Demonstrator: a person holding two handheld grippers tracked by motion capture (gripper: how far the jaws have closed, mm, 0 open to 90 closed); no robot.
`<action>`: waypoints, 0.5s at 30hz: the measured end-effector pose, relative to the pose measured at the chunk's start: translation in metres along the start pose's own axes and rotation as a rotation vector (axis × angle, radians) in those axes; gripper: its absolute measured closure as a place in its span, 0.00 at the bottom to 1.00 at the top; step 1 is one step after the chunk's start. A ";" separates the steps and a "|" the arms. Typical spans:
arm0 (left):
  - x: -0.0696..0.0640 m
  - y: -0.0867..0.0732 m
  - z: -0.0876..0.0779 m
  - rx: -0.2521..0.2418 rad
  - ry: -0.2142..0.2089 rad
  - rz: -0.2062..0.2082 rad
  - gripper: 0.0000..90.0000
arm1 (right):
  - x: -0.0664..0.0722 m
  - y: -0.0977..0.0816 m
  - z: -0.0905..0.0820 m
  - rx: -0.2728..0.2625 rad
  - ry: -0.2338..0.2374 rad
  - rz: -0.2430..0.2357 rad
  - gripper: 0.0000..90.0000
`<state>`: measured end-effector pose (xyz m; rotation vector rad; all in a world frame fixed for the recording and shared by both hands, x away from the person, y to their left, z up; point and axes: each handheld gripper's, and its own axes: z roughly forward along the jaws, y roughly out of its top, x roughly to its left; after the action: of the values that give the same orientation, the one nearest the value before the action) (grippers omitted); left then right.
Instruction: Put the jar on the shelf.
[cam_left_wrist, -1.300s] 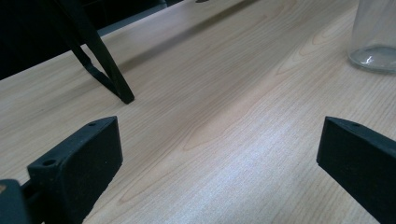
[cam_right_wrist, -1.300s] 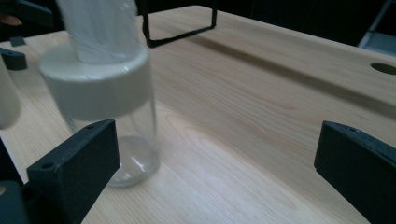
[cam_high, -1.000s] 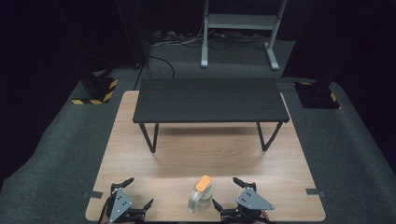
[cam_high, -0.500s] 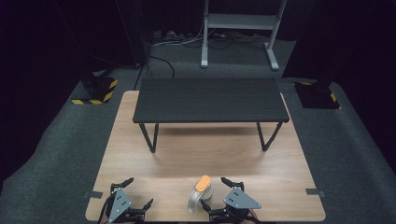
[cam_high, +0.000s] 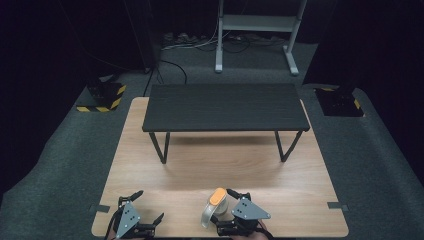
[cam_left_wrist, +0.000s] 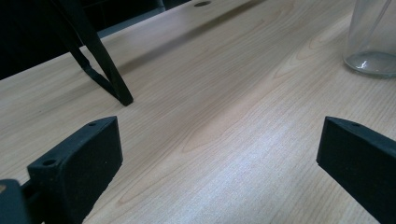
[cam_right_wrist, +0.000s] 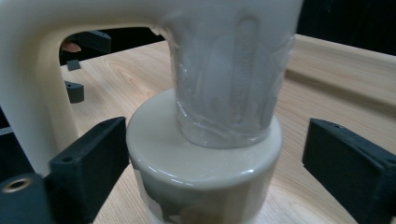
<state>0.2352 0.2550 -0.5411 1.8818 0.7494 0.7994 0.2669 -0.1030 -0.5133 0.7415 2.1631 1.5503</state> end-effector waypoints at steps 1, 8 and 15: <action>0.000 0.000 0.000 0.000 0.000 0.000 0.01 | 0.000 -0.001 0.001 -0.001 0.002 0.002 0.11; 0.000 0.000 0.000 -0.002 0.003 0.000 0.01 | 0.000 -0.006 0.005 -0.014 0.026 0.008 0.21; -0.001 0.000 0.000 0.002 0.005 0.005 0.01 | 0.000 -0.011 0.005 -0.038 0.044 0.010 0.31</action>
<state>0.2349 0.2544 -0.5412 1.8849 0.7500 0.8071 0.2675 -0.1021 -0.5249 0.7131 2.1576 1.6226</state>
